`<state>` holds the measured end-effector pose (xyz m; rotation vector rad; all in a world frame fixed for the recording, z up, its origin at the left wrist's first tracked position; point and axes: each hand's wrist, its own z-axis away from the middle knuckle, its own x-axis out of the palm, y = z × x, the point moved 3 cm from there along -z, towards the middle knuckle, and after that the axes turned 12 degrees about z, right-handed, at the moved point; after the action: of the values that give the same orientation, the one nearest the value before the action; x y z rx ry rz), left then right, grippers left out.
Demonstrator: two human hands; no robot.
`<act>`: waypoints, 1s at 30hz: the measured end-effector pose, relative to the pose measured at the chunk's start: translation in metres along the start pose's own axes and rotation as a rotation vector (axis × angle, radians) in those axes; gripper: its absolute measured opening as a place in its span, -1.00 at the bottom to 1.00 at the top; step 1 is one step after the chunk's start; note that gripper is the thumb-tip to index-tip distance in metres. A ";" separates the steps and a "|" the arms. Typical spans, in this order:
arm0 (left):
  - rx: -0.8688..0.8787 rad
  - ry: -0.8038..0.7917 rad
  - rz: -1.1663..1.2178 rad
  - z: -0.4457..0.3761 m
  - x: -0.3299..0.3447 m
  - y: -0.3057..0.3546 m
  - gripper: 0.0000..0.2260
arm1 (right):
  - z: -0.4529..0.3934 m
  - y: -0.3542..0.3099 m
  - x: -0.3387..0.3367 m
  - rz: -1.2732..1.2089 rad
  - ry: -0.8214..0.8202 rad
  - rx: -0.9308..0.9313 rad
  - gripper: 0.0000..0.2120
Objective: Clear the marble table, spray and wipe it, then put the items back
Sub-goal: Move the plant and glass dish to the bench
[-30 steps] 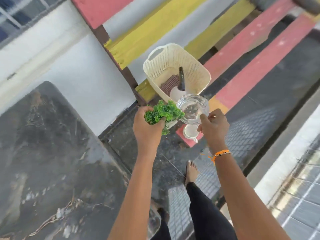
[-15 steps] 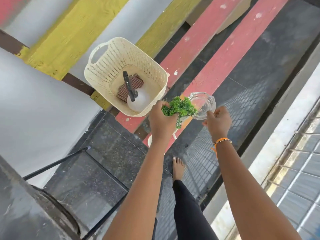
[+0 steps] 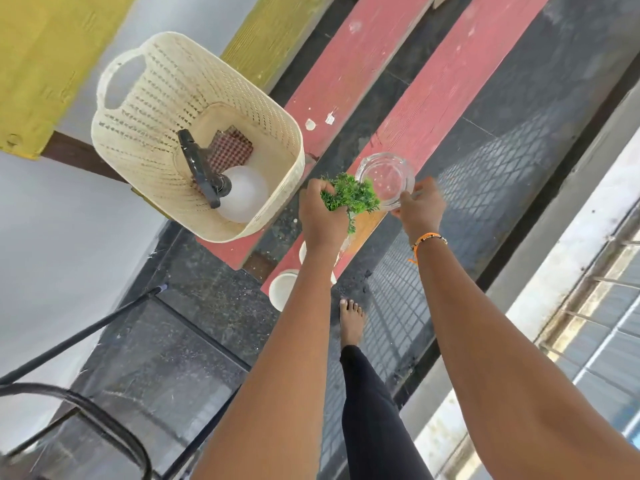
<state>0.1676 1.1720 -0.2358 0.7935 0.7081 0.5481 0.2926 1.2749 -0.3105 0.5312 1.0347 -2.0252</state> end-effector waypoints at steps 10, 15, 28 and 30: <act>-0.072 -0.009 0.096 0.009 0.006 -0.006 -0.57 | -0.008 0.006 0.000 -0.133 -0.005 0.011 -0.78; -0.112 -0.044 0.069 0.019 0.005 0.002 -0.51 | 0.006 0.006 -0.003 -0.147 -0.075 0.031 -0.72; -0.126 0.088 0.393 0.073 -0.056 0.021 -0.76 | 0.129 -0.088 -0.023 -0.100 0.083 -0.647 -0.90; -0.156 0.118 0.472 0.078 -0.078 0.019 -0.81 | 0.153 -0.113 -0.009 -0.064 -0.031 -0.811 -0.89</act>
<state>0.1723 1.0957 -0.1536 0.7881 0.5770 1.0714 0.2060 1.1950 -0.1607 0.0322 1.7251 -1.4690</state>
